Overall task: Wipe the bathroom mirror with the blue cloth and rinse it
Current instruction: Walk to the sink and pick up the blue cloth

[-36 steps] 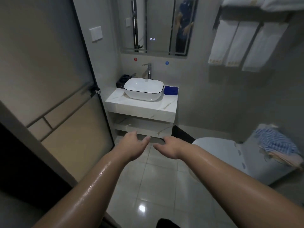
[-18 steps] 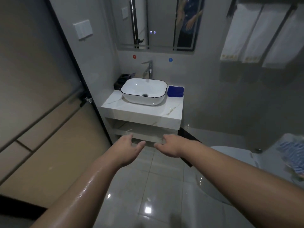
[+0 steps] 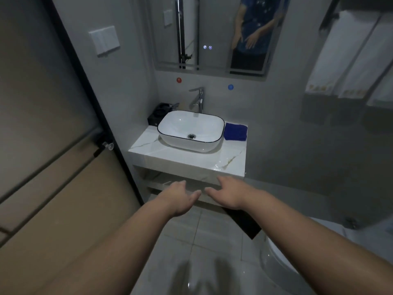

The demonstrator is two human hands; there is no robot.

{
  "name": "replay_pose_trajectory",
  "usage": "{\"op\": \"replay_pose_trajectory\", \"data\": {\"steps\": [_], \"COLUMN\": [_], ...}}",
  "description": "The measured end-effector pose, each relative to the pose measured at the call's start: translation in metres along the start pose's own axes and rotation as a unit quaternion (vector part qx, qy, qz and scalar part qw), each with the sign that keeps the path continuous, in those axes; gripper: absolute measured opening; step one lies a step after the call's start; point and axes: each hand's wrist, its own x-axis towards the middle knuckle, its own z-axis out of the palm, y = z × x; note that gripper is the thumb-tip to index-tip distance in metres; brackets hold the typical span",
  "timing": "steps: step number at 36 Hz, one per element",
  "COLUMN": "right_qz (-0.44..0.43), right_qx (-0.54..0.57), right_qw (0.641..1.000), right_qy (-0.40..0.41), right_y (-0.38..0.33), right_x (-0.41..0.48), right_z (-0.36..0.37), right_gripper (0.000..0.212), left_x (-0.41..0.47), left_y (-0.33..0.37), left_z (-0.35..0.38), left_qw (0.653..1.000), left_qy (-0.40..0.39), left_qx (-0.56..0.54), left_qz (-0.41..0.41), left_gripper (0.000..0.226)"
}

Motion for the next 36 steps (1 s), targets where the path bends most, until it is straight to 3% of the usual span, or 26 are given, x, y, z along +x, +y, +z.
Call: {"op": "replay_pose_trajectory", "data": {"steps": [4, 7, 10, 26, 32, 36], "right_qz": [0.015, 0.033, 0.038, -0.023, -0.024, 0.012], "right_qx": [0.035, 0.047, 0.031, 0.014, 0.006, 0.022], "right_qw": [0.999, 0.998, 0.999, 0.998, 0.997, 0.998], "right_qy": [0.015, -0.005, -0.014, -0.06, -0.07, -0.063], "right_y": [0.011, 0.01, 0.011, 0.0, -0.008, -0.006], "right_x": [0.032, 0.052, 0.082, 0.268, 0.321, 0.36], "right_z": [-0.009, -0.026, -0.04, -0.099, -0.12, -0.127], "right_gripper": [0.094, 0.085, 0.089, 0.086, 0.079, 0.061], "left_x": [0.034, 0.06, 0.092, 0.227, 0.277, 0.324], "left_y": [-0.004, -0.005, -0.004, 0.004, 0.004, 0.005], "left_z": [-0.015, -0.032, -0.049, -0.122, -0.155, -0.172], "left_qw": [1.0, 1.0, 1.0, 0.998, 0.999, 0.999], "left_qy": [-0.008, 0.003, 0.002, 0.022, 0.022, 0.01], "left_qx": [-0.003, -0.011, -0.013, -0.026, -0.017, -0.026], "left_qz": [0.0, 0.0, -0.004, -0.054, -0.042, -0.019], "left_gripper": [0.092, 0.097, 0.085, 0.085, 0.074, 0.067]}}
